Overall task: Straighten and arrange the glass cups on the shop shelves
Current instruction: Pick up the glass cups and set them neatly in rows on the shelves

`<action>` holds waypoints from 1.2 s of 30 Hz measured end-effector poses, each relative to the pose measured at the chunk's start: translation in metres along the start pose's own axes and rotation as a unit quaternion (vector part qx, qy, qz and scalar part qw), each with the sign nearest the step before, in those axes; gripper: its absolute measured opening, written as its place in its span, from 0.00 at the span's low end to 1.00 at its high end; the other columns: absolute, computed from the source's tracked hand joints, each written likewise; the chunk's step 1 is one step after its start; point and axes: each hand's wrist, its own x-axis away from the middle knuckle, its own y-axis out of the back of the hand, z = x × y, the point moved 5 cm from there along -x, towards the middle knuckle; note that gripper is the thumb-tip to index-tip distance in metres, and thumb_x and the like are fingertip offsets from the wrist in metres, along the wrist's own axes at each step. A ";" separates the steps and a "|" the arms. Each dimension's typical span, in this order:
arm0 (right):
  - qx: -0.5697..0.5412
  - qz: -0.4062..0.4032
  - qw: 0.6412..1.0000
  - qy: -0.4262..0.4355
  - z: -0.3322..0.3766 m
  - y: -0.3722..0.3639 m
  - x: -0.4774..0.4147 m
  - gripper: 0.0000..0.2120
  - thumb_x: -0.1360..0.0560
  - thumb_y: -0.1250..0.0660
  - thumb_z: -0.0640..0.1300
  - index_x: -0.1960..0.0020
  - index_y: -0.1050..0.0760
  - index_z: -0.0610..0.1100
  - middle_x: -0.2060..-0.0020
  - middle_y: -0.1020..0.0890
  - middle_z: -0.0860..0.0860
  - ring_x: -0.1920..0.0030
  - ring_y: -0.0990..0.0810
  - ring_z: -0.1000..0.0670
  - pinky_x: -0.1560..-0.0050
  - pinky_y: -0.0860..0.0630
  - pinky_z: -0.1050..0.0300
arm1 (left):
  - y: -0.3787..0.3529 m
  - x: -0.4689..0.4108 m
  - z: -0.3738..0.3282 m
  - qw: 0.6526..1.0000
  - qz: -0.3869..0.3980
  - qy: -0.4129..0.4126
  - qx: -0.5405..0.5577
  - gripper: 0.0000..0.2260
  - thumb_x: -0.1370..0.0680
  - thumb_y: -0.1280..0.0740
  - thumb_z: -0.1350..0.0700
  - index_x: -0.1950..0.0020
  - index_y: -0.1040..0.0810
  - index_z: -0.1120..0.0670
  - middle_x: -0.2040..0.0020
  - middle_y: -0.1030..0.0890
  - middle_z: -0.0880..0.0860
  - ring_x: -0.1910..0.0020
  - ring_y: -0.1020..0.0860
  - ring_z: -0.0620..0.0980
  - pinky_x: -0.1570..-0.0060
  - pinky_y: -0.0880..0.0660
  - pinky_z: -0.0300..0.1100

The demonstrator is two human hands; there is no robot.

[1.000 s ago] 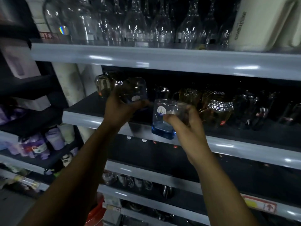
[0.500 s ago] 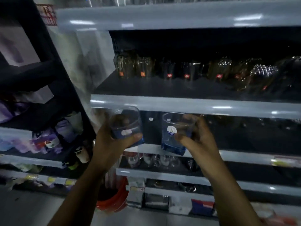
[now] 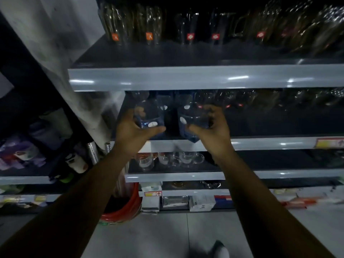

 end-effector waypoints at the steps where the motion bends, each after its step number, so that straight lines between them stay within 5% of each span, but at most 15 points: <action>1: 0.012 -0.002 1.000 0.003 -0.005 -0.001 -0.009 0.34 0.35 0.19 0.37 0.33 0.29 0.45 0.44 0.20 0.56 0.47 0.20 0.63 0.43 0.22 0.62 | -0.002 -0.007 0.001 1.000 0.001 -0.006 -0.004 0.34 0.47 0.18 0.36 0.45 0.25 0.42 0.47 0.20 0.45 0.45 0.19 0.47 0.41 0.20 0.51; 5: 0.042 0.011 0.999 -0.008 -0.030 -0.011 -0.045 0.34 0.36 0.18 0.39 0.33 0.27 0.45 0.45 0.19 0.54 0.45 0.19 0.57 0.39 0.22 0.57 | -0.016 -0.032 0.011 0.999 0.015 -0.013 -0.032 0.29 0.41 0.16 0.43 0.47 0.27 0.39 0.46 0.20 0.44 0.44 0.19 0.48 0.41 0.20 0.49; 7: 0.047 0.017 0.999 -0.012 -0.042 -0.016 -0.059 0.34 0.36 0.17 0.40 0.33 0.27 0.44 0.44 0.19 0.51 0.42 0.19 0.53 0.37 0.22 0.53 | -0.024 -0.042 0.020 0.999 0.020 -0.012 -0.042 0.34 0.43 0.16 0.40 0.42 0.26 0.43 0.44 0.20 0.45 0.43 0.20 0.48 0.41 0.20 0.50; 11: 0.044 0.046 0.998 -0.011 -0.053 -0.024 -0.071 0.32 0.32 0.20 0.37 0.32 0.29 0.44 0.46 0.21 0.56 0.46 0.21 0.59 0.42 0.23 0.65 | -0.041 -0.055 0.037 0.999 0.021 0.004 -0.037 0.38 0.47 0.17 0.34 0.41 0.25 0.41 0.44 0.20 0.41 0.43 0.20 0.43 0.40 0.21 0.48; 14: 0.048 0.065 0.997 0.000 -0.053 -0.027 -0.075 0.29 0.32 0.21 0.36 0.34 0.28 0.46 0.45 0.19 0.55 0.47 0.20 0.60 0.39 0.22 0.60 | -0.055 -0.058 0.037 0.998 0.035 -0.012 -0.041 0.27 0.39 0.15 0.47 0.48 0.27 0.36 0.51 0.22 0.29 0.47 0.21 0.32 0.43 0.24 0.34; 17: 0.065 0.071 0.995 0.001 -0.051 -0.026 -0.075 0.27 0.31 0.21 0.37 0.36 0.27 0.48 0.46 0.17 0.58 0.47 0.18 0.62 0.39 0.21 0.58 | -0.059 -0.061 0.038 0.997 0.049 -0.026 -0.047 0.26 0.36 0.16 0.51 0.43 0.24 0.41 0.48 0.19 0.34 0.49 0.22 0.27 0.49 0.27 0.23; 19: 0.086 0.053 0.995 0.007 -0.055 -0.019 -0.072 0.25 0.31 0.20 0.38 0.41 0.27 0.49 0.52 0.19 0.60 0.53 0.20 0.67 0.44 0.22 0.67 | -0.055 -0.058 0.040 0.996 0.067 -0.023 -0.062 0.31 0.38 0.16 0.47 0.38 0.23 0.47 0.45 0.17 0.43 0.47 0.19 0.36 0.43 0.22 0.33; 22: 0.104 0.022 0.994 0.010 -0.062 -0.010 -0.069 0.20 0.32 0.19 0.40 0.46 0.24 0.50 0.58 0.20 0.61 0.58 0.21 0.69 0.50 0.23 0.71 | -0.045 -0.050 0.047 0.996 0.060 0.007 -0.071 0.21 0.35 0.18 0.52 0.45 0.21 0.48 0.50 0.16 0.50 0.48 0.16 0.47 0.43 0.20 0.48; 25: 0.103 0.028 0.994 -0.002 -0.063 -0.014 -0.072 0.17 0.30 0.20 0.41 0.46 0.23 0.49 0.56 0.16 0.56 0.54 0.17 0.63 0.48 0.21 0.66 | -0.042 -0.044 0.047 0.994 0.050 0.021 -0.098 0.18 0.29 0.21 0.53 0.43 0.20 0.54 0.52 0.19 0.50 0.51 0.20 0.47 0.48 0.23 0.41; 30: 0.095 0.035 0.995 -0.008 -0.062 -0.021 -0.085 0.16 0.27 0.23 0.40 0.42 0.22 0.44 0.52 0.16 0.55 0.51 0.18 0.62 0.46 0.22 0.67 | -0.049 -0.054 0.042 0.993 0.015 0.014 -0.118 0.13 0.31 0.20 0.54 0.54 0.22 0.46 0.52 0.14 0.53 0.48 0.16 0.48 0.41 0.21 0.48; 36: 0.096 0.019 0.995 -0.013 -0.068 -0.027 -0.091 0.14 0.26 0.24 0.40 0.43 0.24 0.43 0.53 0.18 0.54 0.48 0.17 0.53 0.40 0.20 0.55 | -0.058 -0.057 0.037 0.992 0.021 0.030 -0.118 0.26 0.27 0.23 0.51 0.32 0.25 0.59 0.47 0.21 0.53 0.47 0.22 0.51 0.44 0.26 0.44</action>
